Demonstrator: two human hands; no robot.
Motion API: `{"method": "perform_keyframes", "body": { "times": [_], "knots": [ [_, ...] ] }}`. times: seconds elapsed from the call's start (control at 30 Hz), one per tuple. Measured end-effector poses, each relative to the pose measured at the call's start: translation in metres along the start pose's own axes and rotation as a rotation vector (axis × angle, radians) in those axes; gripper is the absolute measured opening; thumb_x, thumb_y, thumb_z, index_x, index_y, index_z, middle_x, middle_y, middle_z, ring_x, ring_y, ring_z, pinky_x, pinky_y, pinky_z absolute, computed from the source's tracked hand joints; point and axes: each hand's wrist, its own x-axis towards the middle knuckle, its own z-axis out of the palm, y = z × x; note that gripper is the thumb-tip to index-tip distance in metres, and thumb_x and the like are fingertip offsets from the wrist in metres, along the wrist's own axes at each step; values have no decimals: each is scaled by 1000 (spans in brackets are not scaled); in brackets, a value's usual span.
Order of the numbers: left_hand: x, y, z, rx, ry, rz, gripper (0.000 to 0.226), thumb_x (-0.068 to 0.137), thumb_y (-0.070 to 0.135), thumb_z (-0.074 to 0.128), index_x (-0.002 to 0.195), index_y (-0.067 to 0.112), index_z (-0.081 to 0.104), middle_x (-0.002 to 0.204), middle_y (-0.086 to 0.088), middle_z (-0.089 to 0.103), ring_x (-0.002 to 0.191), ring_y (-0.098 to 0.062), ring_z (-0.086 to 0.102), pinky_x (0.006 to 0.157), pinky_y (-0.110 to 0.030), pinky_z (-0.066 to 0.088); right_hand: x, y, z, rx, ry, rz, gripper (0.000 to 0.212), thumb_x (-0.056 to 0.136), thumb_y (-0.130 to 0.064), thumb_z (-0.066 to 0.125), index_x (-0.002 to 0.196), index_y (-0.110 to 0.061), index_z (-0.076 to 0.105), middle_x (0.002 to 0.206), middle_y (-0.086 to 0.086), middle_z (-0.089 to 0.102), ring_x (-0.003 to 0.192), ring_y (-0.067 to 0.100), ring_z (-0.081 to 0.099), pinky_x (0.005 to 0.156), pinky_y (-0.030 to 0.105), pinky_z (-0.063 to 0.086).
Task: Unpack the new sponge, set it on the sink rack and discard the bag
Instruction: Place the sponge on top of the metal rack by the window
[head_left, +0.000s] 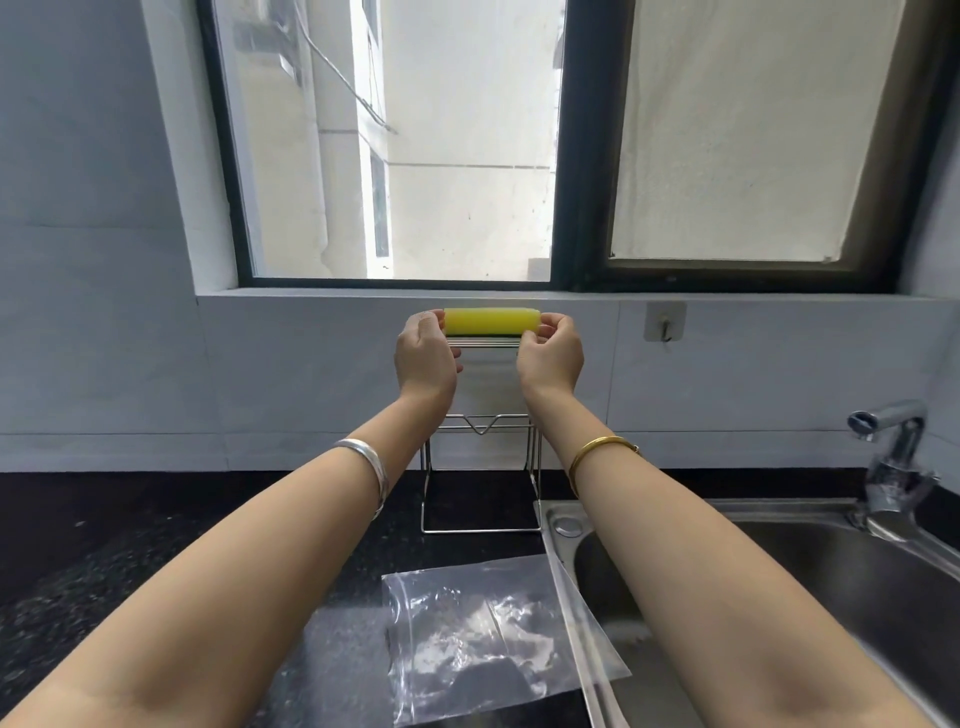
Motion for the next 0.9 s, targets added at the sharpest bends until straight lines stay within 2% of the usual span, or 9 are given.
{"method": "perform_keyframes", "body": {
  "times": [0.13, 0.4, 0.5, 0.6, 0.73, 0.8, 0.9],
  "knots": [
    [9, -8, 5, 27, 2, 6, 34, 94, 24, 25, 108, 13, 54, 82, 9, 50, 78, -22, 53, 60, -30, 46, 6, 9, 6, -17, -29, -7, 28, 92, -4, 43, 119, -4, 50, 120, 15, 59, 106, 24, 57, 85, 24, 44],
    [24, -20, 13, 53, 30, 4, 34, 93, 22, 26, 107, 7, 53, 74, 6, 49, 63, -19, 50, 56, -31, 46, 18, 24, 17, -19, -23, 22, 27, 92, -4, 43, 118, -6, 49, 120, 15, 58, 104, 25, 57, 87, 30, 49],
    [30, -26, 15, 70, 37, 4, 31, 92, 22, 27, 102, 9, 53, 72, 6, 50, 66, -25, 52, 63, -37, 48, 23, 28, 19, -21, -29, 16, 27, 93, -7, 43, 119, -7, 49, 120, 15, 58, 104, 25, 57, 86, 29, 49],
    [35, -32, 17, 69, 41, 1, 32, 92, 24, 28, 108, 8, 50, 75, 7, 50, 68, -25, 53, 66, -39, 49, 27, 33, 23, -21, -31, 19, 26, 93, -8, 43, 118, -6, 50, 120, 16, 58, 104, 25, 57, 85, 29, 49],
    [39, -41, 17, 138, 23, 8, 33, 92, 28, 25, 111, 11, 47, 79, 5, 49, 91, -31, 55, 88, -49, 48, 30, 38, 27, -15, -43, 24, 28, 93, -9, 43, 120, -6, 50, 121, 16, 58, 106, 26, 57, 88, 30, 48],
    [41, -45, 17, 156, 24, 1, 37, 92, 29, 25, 115, 9, 46, 79, 5, 49, 90, -28, 52, 88, -45, 46, 31, 39, 30, -23, -67, 17, 31, 93, -9, 43, 123, -6, 49, 123, 15, 57, 109, 26, 56, 90, 29, 48],
    [45, -49, 17, 174, 12, -8, 42, 93, 30, 25, 120, 8, 46, 88, -3, 50, 88, -24, 47, 82, -38, 40, 30, 39, 32, -54, -109, 3, 35, 93, -10, 43, 128, -6, 48, 126, 16, 56, 113, 28, 55, 98, 37, 49]
  ]
}}
